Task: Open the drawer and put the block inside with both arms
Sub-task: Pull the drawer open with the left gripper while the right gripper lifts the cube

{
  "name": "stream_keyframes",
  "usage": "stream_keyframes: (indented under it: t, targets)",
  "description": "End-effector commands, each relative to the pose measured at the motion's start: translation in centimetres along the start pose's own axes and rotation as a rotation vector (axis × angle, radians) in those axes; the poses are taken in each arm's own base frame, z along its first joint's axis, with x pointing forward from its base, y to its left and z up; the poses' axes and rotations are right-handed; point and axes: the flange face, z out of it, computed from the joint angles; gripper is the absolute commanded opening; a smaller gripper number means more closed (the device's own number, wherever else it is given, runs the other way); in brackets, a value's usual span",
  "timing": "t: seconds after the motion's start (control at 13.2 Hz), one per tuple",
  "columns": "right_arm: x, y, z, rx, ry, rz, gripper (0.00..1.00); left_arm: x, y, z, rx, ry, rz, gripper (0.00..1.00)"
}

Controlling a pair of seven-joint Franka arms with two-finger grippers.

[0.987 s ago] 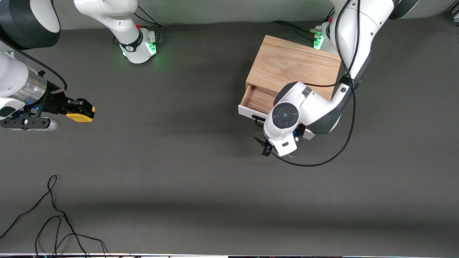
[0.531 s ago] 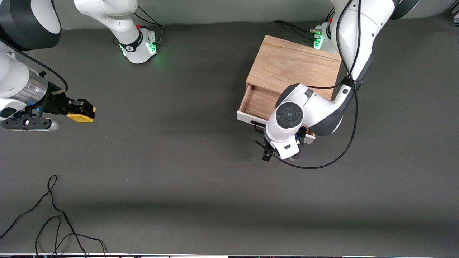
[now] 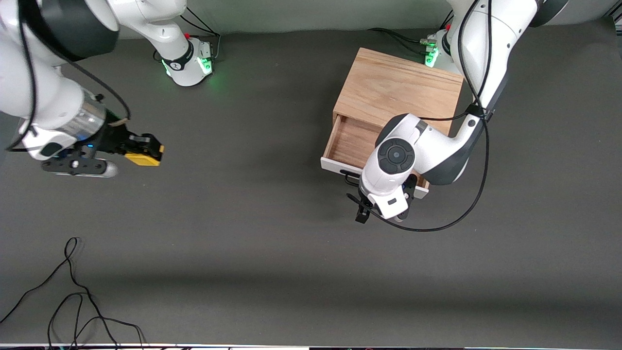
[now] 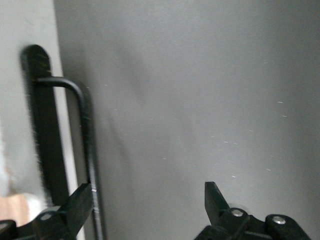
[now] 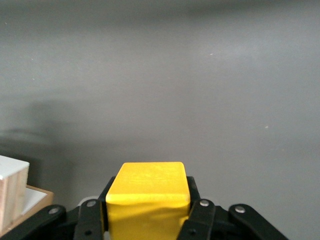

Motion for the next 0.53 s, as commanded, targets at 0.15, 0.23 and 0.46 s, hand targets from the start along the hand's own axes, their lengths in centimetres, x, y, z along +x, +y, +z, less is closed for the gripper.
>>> stream_keyframes:
  t: [0.15,0.23,0.46]
  targets:
    - [-0.5,-7.9,1.3,0.002,-0.012,0.102,0.0,1.2,3.0,-6.2,-0.136,0.076,0.029,1.0]
    - [-0.7,-9.5,1.7,0.003,-0.014,0.121,0.0,2.3,2.8,-8.9,-0.152,0.103,0.074,1.0]
    - [-0.7,-13.8,3.2,0.006,-0.021,0.194,0.0,9.2,1.0,-15.6,-0.074,0.118,0.19,1.0]
